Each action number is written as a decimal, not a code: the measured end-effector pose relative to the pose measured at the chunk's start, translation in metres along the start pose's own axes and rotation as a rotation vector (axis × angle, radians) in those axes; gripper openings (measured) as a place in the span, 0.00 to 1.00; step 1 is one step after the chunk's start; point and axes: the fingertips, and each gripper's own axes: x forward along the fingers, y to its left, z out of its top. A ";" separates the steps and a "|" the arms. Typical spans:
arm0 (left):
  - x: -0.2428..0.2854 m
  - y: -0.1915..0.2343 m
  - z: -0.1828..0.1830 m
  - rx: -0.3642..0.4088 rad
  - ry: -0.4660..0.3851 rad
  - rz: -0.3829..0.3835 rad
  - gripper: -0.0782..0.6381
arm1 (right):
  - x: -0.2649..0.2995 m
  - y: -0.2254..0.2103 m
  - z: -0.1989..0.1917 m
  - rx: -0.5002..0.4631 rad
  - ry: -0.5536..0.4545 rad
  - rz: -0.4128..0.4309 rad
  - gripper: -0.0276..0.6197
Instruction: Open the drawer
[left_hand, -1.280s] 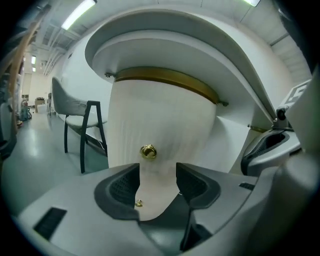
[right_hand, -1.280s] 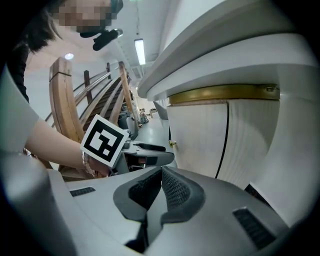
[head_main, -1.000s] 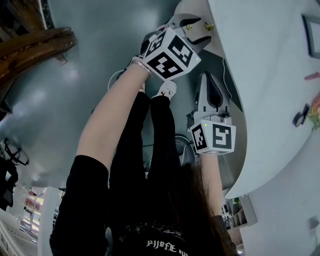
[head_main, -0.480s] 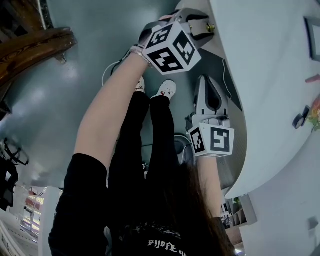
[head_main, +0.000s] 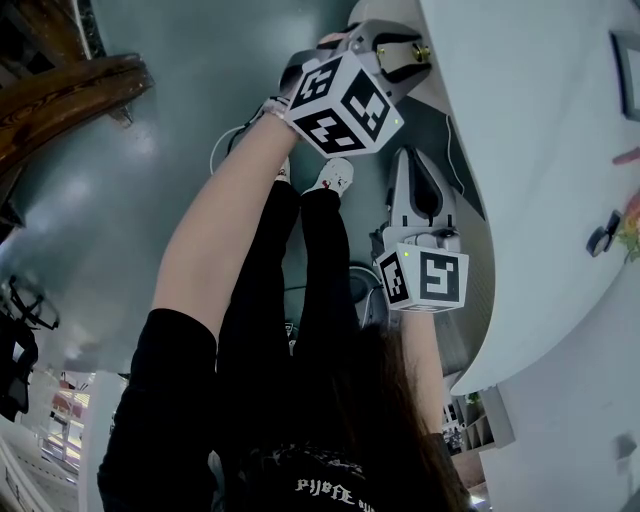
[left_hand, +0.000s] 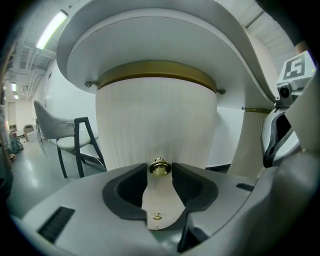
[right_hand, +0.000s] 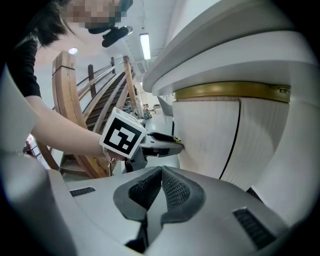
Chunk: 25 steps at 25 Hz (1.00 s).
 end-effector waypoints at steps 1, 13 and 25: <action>0.000 0.000 0.000 0.003 0.000 -0.004 0.35 | 0.000 0.000 -0.001 0.003 0.002 -0.003 0.08; -0.006 -0.001 0.012 -0.007 -0.033 -0.012 0.28 | 0.005 0.008 -0.005 -0.016 0.028 0.026 0.08; -0.008 0.000 0.008 -0.074 -0.013 -0.043 0.27 | 0.005 0.014 -0.006 -0.022 0.040 0.028 0.08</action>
